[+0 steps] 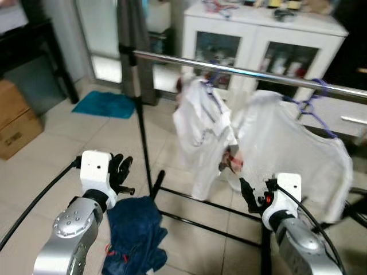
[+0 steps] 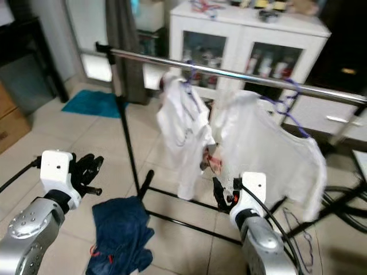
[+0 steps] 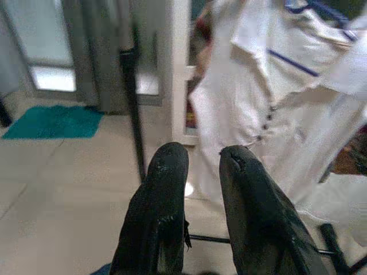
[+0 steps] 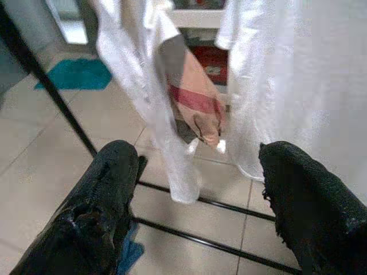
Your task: Hang hanger
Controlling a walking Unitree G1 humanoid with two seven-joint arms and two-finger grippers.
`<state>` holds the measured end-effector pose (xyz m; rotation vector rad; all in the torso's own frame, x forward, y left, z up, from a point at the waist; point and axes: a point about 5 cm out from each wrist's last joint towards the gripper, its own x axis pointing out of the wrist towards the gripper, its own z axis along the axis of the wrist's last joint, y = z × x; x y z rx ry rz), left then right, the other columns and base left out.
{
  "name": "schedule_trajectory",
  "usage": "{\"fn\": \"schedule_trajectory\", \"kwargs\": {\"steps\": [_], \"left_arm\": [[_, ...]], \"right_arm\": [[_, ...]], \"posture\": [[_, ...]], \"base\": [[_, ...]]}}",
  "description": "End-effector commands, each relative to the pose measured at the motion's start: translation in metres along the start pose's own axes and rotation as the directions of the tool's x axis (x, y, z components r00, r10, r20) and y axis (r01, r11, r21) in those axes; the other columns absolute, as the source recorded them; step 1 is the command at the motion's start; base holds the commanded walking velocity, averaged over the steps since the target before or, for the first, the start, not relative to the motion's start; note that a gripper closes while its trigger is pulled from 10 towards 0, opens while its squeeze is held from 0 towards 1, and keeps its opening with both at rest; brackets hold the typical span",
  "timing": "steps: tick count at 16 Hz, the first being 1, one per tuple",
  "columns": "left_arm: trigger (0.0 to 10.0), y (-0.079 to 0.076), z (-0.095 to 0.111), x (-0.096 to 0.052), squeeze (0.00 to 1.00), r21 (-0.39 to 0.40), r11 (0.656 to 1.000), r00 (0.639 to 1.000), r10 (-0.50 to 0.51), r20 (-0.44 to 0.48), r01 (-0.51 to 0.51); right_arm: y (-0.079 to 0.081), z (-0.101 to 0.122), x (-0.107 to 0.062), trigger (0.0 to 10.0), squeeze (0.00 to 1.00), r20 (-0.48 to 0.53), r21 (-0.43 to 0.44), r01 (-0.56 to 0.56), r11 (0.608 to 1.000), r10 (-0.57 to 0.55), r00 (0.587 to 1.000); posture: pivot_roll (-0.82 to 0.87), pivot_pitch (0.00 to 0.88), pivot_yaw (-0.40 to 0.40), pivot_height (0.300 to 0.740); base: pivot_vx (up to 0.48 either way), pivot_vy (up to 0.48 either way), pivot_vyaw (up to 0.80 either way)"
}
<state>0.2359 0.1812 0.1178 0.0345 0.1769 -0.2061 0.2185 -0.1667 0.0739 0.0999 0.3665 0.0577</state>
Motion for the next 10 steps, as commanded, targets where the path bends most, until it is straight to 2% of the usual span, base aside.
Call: {"fn": "schedule_trajectory", "kwargs": {"steps": [1,3,5,6,8,10], "left_arm": [[10.0,-0.005,-0.009,0.002,0.0,0.003,0.999,0.999,-0.039,-0.002,0.039],[10.0,-0.003,-0.029,0.005,0.0,-0.025,0.999,0.997,-0.034,-0.065,0.032],[10.0,0.001,-0.083,0.01,0.0,-0.109,0.994,0.966,-0.038,-0.256,0.011],[10.0,0.0,-0.094,0.01,0.0,-0.13,0.991,0.956,-0.046,-0.29,0.008],[10.0,-0.003,-0.128,0.01,0.0,-0.203,0.979,0.909,-0.065,-0.412,-0.022],[10.0,-0.01,-0.166,0.002,0.0,-0.25,0.965,0.819,-0.084,-0.567,-0.074]], "right_arm": [[-0.005,0.001,-0.001,10.0,0.0,0.014,0.007,0.019,1.0,-0.019,1.0],[-0.008,-0.01,0.002,10.0,0.0,-0.02,0.034,0.011,0.999,-0.011,1.0],[-0.022,-0.054,0.022,10.0,0.0,-0.22,0.045,0.047,0.998,-0.037,0.975],[-0.022,-0.064,0.026,10.0,0.0,-0.263,0.055,0.047,0.997,-0.031,0.964],[-0.021,-0.096,0.036,10.0,0.0,-0.416,0.059,0.042,0.997,-0.014,0.909],[-0.018,-0.137,0.03,10.0,0.0,-0.618,0.01,0.044,0.999,-0.029,0.785]], "posture": [[0.0,0.0,0.025,0.74],[0.0,0.0,0.025,0.74],[-0.01,0.0,0.015,0.74],[-0.01,0.0,0.009,0.74],[0.01,0.0,-0.015,0.74],[0.01,0.0,-0.025,0.74]], "base": [[0.0,0.0,0.0],[0.0,0.0,0.0],[0.0,0.0,0.0],[0.0,0.0,0.0],[0.0,0.0,0.0],[0.0,0.0,0.0]]}}
